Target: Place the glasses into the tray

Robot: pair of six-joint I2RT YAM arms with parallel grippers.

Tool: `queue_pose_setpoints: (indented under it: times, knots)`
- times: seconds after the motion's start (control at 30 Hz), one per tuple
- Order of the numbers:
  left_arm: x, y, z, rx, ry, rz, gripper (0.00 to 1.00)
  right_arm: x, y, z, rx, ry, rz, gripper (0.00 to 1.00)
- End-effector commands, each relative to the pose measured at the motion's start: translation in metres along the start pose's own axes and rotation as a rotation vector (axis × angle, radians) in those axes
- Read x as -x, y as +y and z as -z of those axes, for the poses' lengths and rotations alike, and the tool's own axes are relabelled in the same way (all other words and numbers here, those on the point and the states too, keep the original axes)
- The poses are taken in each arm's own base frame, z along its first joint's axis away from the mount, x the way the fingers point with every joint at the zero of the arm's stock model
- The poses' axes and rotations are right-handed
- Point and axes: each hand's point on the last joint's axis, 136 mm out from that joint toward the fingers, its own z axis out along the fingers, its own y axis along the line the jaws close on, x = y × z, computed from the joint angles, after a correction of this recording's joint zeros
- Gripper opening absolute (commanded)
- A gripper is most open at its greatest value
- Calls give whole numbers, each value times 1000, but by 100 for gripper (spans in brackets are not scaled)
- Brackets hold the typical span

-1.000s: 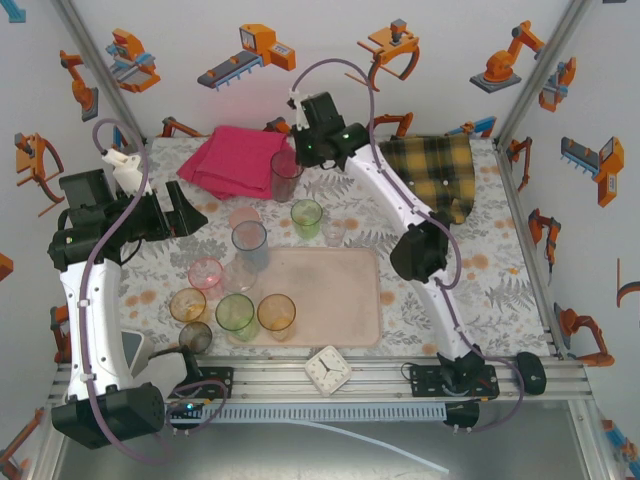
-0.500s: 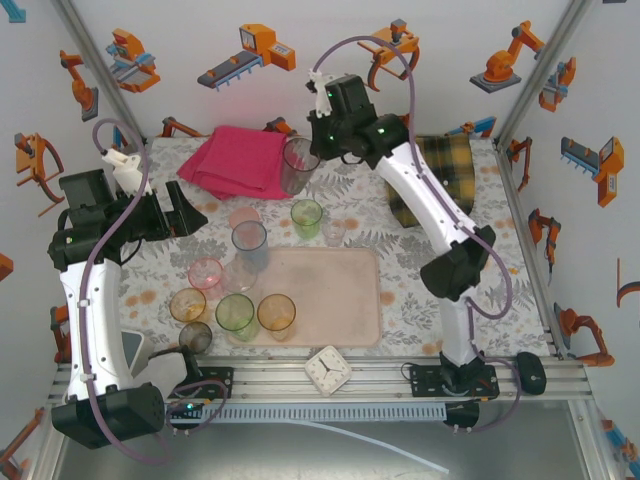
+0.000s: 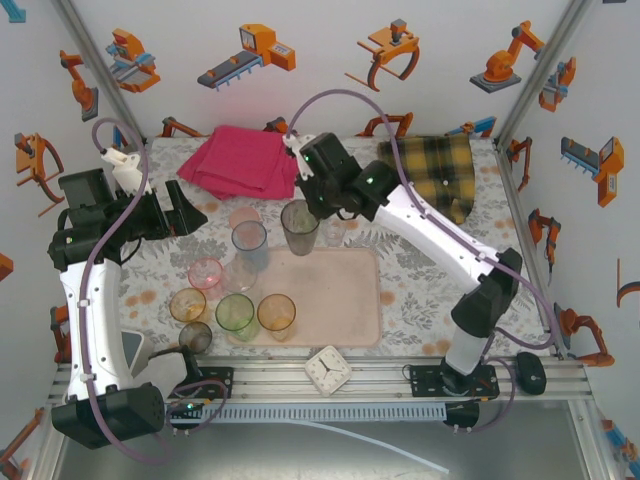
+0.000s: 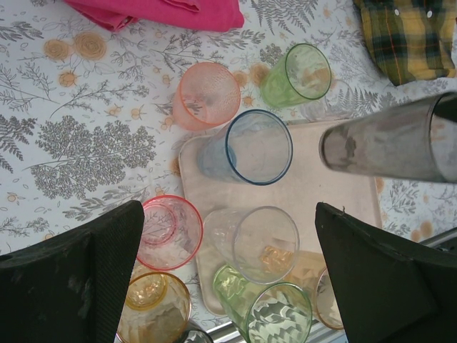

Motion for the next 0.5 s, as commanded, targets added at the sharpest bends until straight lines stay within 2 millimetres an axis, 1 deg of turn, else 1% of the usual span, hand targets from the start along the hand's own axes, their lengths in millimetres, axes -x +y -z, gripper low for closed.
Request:
queue_pose_setpoints:
  times: [0.0,0.13,0.47]
  knots:
    - [3,-3,2,-14,-15,4,97,1,5,18,-41,-59,1,6]
    - [3,-2,2,-13,-15,8,97,-17,21,10,-32,-40,18,6]
    - [1,-2,3,-5,-14,9,97,-42,43,-10,-37,11,57,7]
